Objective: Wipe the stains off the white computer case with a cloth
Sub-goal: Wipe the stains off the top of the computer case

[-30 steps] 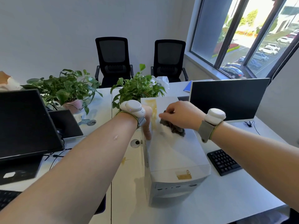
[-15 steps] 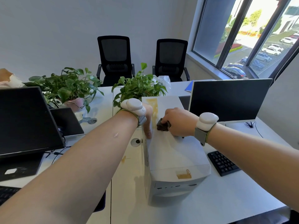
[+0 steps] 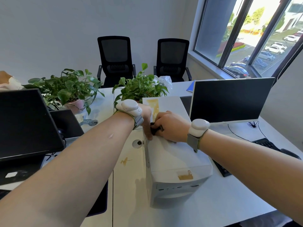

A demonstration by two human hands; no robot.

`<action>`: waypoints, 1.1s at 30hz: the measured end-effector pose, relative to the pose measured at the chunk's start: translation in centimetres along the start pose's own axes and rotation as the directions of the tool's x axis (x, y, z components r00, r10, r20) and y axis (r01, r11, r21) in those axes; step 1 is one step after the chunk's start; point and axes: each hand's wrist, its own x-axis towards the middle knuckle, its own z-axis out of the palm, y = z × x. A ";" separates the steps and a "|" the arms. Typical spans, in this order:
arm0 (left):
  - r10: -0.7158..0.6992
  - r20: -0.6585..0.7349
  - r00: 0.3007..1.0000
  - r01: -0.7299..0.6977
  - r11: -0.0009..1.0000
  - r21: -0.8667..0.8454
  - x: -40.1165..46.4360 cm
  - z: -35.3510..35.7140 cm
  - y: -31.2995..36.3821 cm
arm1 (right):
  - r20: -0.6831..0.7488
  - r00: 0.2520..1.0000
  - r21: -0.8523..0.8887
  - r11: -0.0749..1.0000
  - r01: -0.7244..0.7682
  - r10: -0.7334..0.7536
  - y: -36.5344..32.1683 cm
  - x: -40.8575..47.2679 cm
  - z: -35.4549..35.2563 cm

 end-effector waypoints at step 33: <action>0.039 -0.020 0.999 -0.041 0.987 -0.156 -0.4 0.7 -1.4 | 0.006 0.916 -0.039 0.916 -0.399 0.400 4.3 -0.1 -3.1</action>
